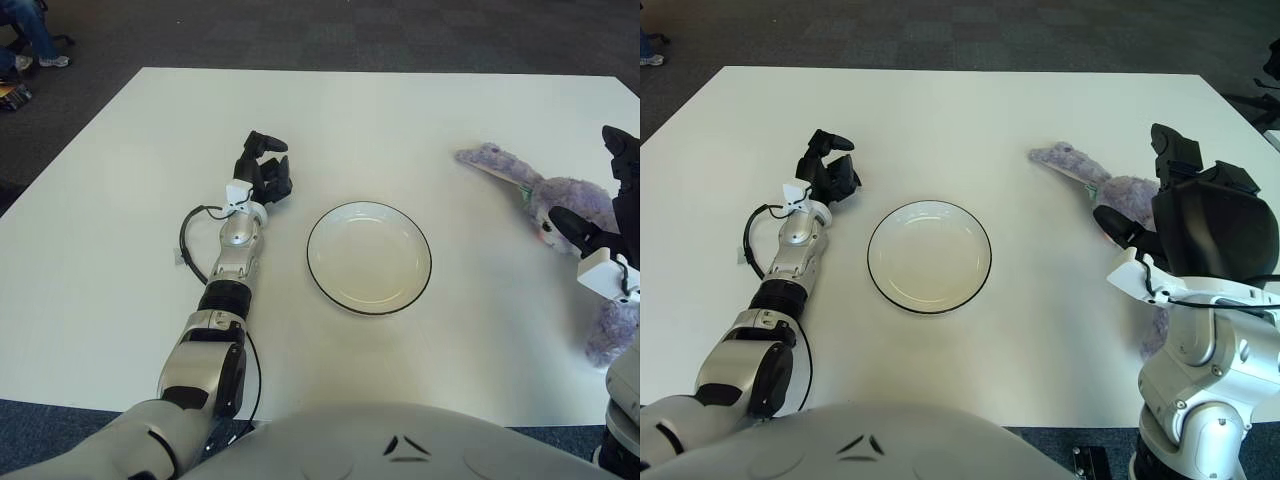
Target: Put the doll into the plate.
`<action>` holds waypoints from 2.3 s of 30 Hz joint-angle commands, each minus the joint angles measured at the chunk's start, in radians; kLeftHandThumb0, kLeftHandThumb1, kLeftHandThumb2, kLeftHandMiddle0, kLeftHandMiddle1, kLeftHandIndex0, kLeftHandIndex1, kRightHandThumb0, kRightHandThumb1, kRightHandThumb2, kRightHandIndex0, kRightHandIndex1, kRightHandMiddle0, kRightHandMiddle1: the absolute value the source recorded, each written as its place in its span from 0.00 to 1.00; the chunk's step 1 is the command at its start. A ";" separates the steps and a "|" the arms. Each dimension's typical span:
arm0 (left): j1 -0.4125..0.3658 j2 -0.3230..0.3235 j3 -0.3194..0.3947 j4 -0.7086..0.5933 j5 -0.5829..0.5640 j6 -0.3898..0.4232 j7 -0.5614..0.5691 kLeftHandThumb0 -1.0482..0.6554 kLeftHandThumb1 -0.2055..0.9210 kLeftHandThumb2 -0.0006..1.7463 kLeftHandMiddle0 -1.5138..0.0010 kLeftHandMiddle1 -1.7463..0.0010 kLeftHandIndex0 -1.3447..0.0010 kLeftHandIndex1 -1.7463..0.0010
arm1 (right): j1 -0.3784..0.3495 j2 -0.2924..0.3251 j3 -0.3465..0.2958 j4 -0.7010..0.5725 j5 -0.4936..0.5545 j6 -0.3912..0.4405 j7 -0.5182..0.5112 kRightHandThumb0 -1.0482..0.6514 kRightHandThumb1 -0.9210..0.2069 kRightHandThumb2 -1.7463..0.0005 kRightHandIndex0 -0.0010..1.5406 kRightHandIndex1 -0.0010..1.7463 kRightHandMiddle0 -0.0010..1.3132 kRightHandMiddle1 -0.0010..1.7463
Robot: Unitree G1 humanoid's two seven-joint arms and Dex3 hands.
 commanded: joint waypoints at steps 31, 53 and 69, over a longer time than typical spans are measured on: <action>0.044 -0.012 0.006 0.052 0.028 -0.021 0.052 0.39 0.75 0.52 0.37 0.00 0.73 0.00 | -0.093 -0.032 0.061 0.136 -0.418 -0.021 0.251 0.21 0.39 0.54 0.05 0.03 0.00 0.00; 0.067 -0.017 -0.005 -0.002 0.065 0.004 0.092 0.39 0.74 0.53 0.35 0.00 0.72 0.00 | -0.141 -0.107 0.072 0.331 -0.496 -0.024 0.288 0.23 0.43 0.54 0.03 0.02 0.00 0.00; 0.079 -0.021 -0.016 -0.033 0.077 0.025 0.106 0.39 0.75 0.52 0.37 0.00 0.72 0.00 | -0.195 -0.109 0.087 0.460 -0.458 0.037 0.291 0.28 0.49 0.51 0.04 0.02 0.00 0.00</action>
